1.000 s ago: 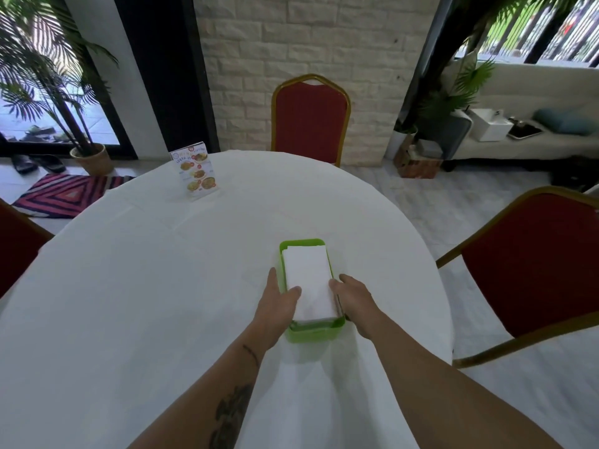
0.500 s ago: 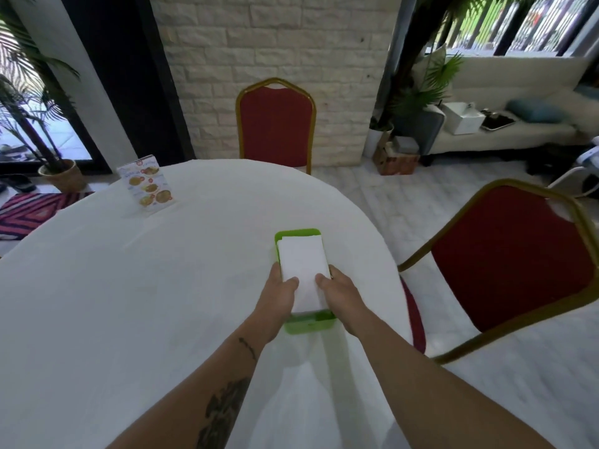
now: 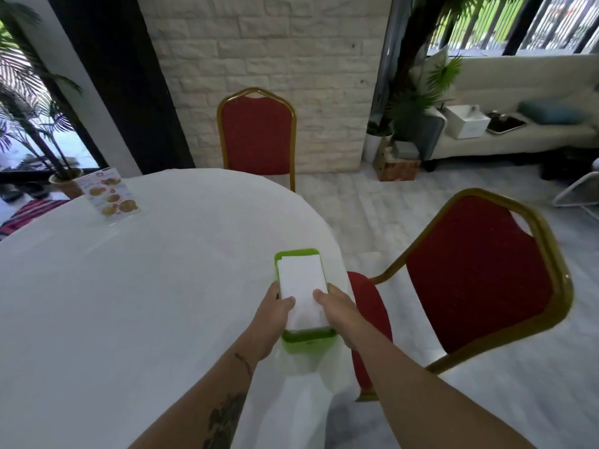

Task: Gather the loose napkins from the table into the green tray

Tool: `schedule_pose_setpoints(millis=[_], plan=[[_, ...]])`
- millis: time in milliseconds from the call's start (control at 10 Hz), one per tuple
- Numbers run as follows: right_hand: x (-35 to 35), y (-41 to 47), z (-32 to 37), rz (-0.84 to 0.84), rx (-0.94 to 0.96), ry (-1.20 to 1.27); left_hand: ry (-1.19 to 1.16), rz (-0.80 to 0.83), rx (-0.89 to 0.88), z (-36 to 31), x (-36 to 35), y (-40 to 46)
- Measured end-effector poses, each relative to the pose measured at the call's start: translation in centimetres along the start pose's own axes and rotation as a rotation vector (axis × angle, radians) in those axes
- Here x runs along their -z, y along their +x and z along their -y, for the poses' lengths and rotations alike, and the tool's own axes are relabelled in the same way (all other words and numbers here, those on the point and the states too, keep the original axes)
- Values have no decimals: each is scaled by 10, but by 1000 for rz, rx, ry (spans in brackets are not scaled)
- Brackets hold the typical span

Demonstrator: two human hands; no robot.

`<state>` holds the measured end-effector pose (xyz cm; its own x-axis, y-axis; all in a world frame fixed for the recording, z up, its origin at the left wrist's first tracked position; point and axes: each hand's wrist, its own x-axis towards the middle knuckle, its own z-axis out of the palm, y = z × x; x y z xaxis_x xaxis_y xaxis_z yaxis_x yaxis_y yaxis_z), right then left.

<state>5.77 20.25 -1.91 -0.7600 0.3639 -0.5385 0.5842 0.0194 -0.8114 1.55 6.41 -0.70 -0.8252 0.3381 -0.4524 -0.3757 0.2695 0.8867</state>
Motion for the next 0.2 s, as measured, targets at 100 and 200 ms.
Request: schedule_pose_setpoints(millis=[100,200], plan=[[9,3,-6,47,-16,6,71,15,34,1,-1,-5],[15,3,-5,15,-26,-73,223,-19,122,-6,10,-5]])
